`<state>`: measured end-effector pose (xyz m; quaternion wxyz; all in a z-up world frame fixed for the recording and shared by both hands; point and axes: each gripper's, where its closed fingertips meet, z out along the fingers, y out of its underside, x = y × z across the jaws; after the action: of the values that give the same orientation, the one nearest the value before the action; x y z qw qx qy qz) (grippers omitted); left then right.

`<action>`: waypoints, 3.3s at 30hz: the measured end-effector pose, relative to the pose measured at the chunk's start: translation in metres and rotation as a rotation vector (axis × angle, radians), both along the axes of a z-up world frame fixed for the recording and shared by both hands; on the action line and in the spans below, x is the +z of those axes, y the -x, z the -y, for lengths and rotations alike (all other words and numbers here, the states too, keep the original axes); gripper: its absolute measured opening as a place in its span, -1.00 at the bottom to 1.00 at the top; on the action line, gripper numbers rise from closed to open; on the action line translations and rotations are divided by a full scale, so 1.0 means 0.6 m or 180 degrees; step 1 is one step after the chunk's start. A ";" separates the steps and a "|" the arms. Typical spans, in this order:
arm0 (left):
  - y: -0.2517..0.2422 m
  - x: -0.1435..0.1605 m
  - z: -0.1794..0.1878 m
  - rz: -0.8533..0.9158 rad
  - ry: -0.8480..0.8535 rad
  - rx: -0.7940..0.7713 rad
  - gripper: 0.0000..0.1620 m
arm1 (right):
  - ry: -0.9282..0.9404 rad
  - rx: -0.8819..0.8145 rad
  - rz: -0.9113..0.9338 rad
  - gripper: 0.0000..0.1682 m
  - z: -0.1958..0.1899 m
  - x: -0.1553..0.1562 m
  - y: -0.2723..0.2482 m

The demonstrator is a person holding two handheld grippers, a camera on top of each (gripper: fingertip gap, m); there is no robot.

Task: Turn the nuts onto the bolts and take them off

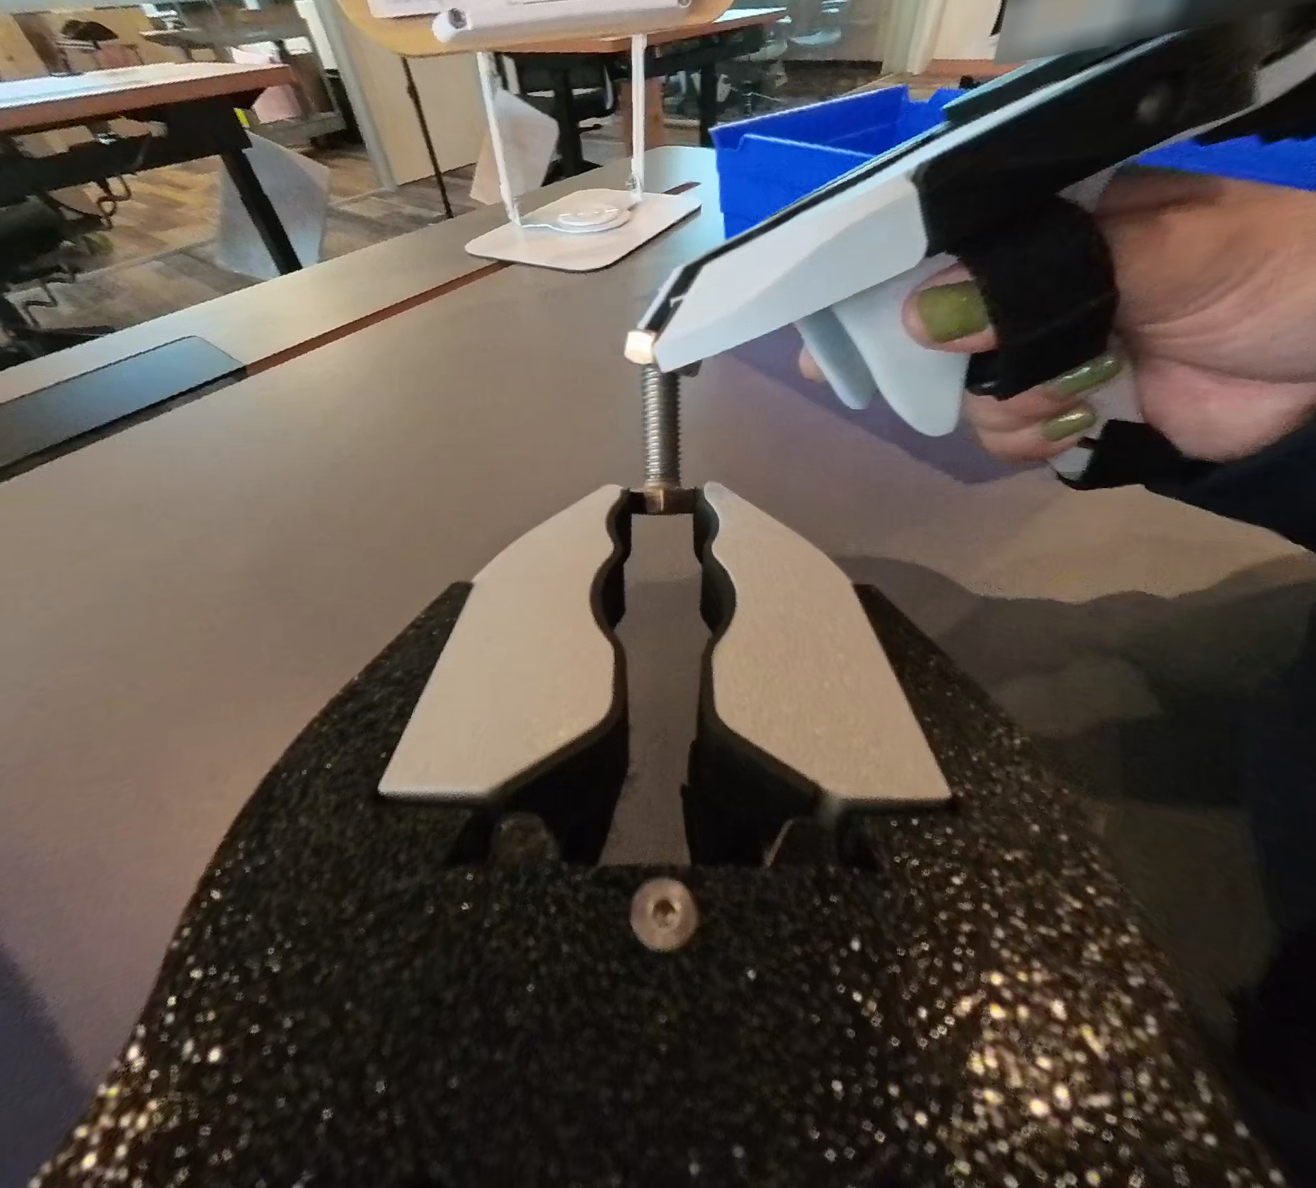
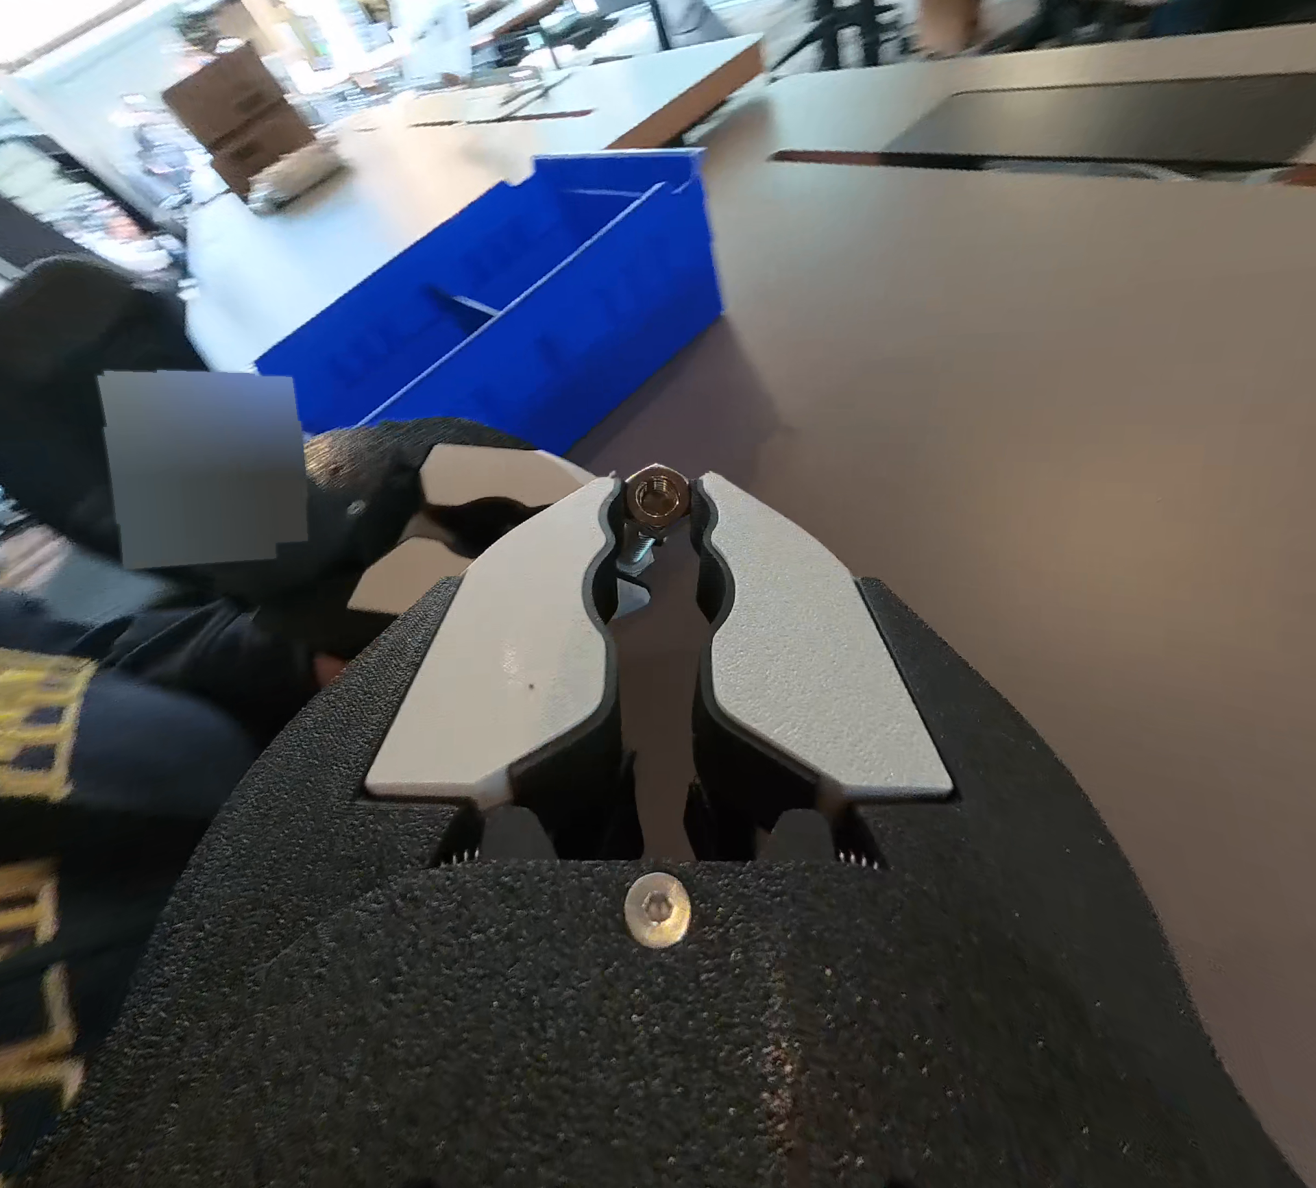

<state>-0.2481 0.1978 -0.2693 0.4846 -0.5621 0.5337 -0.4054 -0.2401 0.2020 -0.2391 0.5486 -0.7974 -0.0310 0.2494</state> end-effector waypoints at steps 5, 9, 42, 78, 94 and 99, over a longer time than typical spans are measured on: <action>-0.003 -0.001 0.002 0.0009 -0.0014 0.0004 -0.81 | 0.0036 -0.0127 0.0040 -0.79 0.003 0.000 -0.006; -0.003 0.001 0.004 0.0032 -0.0050 -0.0002 -0.81 | 0.0021 -0.0117 0.0005 -0.79 0.004 0.003 -0.004; 0.003 0.015 0.005 0.0227 -0.0026 -0.0050 -0.80 | -0.0251 -0.0012 -0.0075 -0.74 0.012 0.024 0.004; 0.006 0.022 0.007 0.0383 0.0058 -0.0166 -0.81 | -0.0357 0.0304 0.0032 -0.56 0.027 0.022 0.025; 0.004 0.016 0.012 0.0361 0.0113 -0.0272 -0.81 | -0.0476 0.0279 0.0009 -0.63 0.037 0.021 0.019; 0.003 0.018 0.021 0.0374 0.0064 -0.0352 -0.81 | -0.0583 0.0146 0.0072 -0.60 0.031 0.029 0.006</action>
<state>-0.2498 0.1854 -0.2585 0.4863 -0.5119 0.5305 -0.4691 -0.2440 0.1835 -0.2215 0.6129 -0.7458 -0.0780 0.2491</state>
